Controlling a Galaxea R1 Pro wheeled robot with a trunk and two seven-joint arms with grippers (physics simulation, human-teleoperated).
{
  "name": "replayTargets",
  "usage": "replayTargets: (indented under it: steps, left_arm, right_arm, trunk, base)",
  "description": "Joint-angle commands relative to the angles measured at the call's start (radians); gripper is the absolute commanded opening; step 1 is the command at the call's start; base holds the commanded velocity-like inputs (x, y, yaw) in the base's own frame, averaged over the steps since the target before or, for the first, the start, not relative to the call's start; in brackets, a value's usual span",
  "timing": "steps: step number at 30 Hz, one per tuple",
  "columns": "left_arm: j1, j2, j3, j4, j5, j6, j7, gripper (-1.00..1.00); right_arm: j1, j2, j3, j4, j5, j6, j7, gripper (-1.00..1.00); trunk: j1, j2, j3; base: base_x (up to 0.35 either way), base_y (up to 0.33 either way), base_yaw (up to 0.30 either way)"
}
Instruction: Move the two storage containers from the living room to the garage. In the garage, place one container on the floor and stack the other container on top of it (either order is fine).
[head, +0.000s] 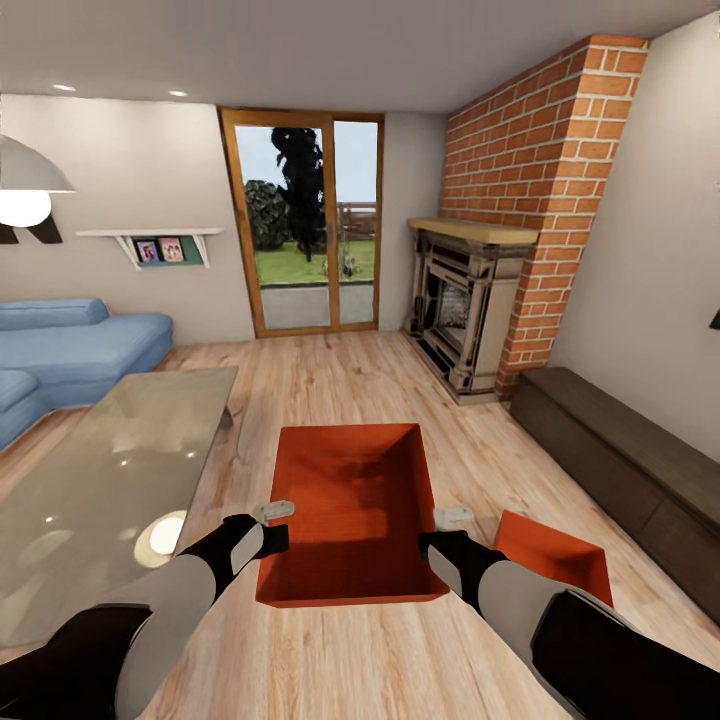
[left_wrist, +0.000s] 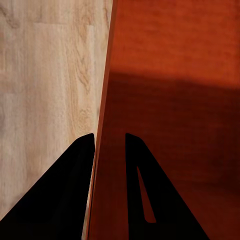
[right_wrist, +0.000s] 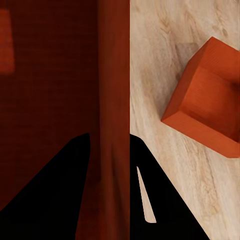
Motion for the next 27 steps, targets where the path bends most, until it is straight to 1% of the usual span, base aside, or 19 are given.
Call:
replayTargets:
  steps: [1,16,21,27]
  left_arm:
    - [0.000,-0.001,0.019,-0.001,-0.008,0.006,0.010,-1.00]
    - [0.000,-0.001,0.018,-0.001,-0.008,0.006,0.010,-1.00]
    - [0.000,-0.001,0.019,-0.001,-0.008,0.006,0.010,-1.00]
    - [0.000,-0.001,0.019,-0.001,-0.008,0.006,0.010,-1.00]
  right_arm:
    - [-0.001,0.001,0.020,-0.021,-0.001,0.006,-0.004,-1.00]
    - [-0.001,0.000,0.021,-0.021,-0.001,0.006,-0.003,-1.00]
    - [-0.001,0.001,0.020,-0.021,-0.002,0.007,-0.002,-1.00]
    - [-0.001,0.001,0.021,-0.021,-0.002,0.007,-0.002,-1.00]
  trunk:
    - [0.001,-0.002,-0.001]
    - [0.001,-0.002,0.023]
    - [0.001,-0.002,0.025]
    - [0.001,-0.002,0.025]
  base:
    - [0.000,0.000,0.000]
    - [0.000,0.000,0.000]
    - [0.000,0.000,0.000]
    - [0.000,0.000,0.246]
